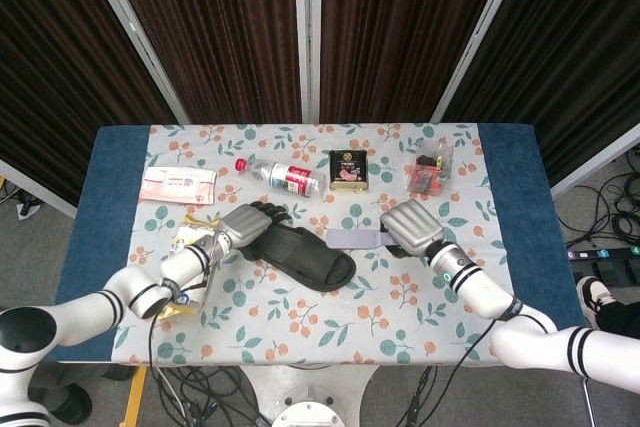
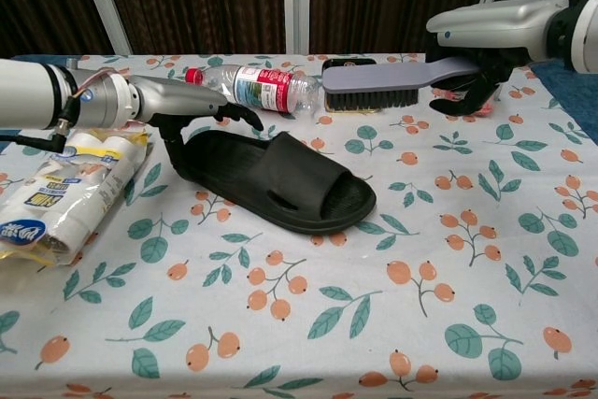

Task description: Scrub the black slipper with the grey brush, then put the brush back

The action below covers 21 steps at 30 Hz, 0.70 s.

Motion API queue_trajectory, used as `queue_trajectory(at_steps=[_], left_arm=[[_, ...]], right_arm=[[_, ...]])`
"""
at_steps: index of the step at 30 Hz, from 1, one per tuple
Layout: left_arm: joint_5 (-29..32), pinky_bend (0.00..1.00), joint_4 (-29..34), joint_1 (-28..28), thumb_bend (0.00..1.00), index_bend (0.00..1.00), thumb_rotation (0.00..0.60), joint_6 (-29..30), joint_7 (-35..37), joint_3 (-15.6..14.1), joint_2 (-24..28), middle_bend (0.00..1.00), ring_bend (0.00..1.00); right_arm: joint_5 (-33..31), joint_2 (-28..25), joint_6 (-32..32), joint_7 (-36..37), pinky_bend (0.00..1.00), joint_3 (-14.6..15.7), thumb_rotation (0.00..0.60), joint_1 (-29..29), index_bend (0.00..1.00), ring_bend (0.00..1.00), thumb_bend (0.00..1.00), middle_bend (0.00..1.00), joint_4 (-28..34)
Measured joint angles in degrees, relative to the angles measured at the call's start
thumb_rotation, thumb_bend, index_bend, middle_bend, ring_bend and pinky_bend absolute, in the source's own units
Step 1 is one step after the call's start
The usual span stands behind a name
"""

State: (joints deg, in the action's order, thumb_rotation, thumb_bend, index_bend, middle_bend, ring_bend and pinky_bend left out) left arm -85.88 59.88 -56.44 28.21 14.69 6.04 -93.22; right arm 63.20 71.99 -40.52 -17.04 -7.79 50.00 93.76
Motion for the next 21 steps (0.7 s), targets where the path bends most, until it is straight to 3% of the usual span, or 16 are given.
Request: queue_trajectory(at_steps=[8, 21], left_arm=[[1.34, 0.14, -2.04, 0.18, 0.23, 0.36, 0.600, 2.69, -0.07, -0.48, -2.44, 0.39, 0.18], [1.87, 0.14, -2.29, 0.15, 0.23, 0.37, 0.600, 4.32, -0.84, -2.03, -2.95, 0.41, 0.20]], right_arm=[[0.08, 6.78, -0.03, -1.09, 1.00, 0.95, 0.600, 1.40, 1.00, 1.00, 0.38, 1.00, -5.87], [5.32, 20.54, -1.76, -0.77, 1.00, 0.79, 0.600, 4.28, 1.00, 1.00, 0.38, 1.00, -20.93]])
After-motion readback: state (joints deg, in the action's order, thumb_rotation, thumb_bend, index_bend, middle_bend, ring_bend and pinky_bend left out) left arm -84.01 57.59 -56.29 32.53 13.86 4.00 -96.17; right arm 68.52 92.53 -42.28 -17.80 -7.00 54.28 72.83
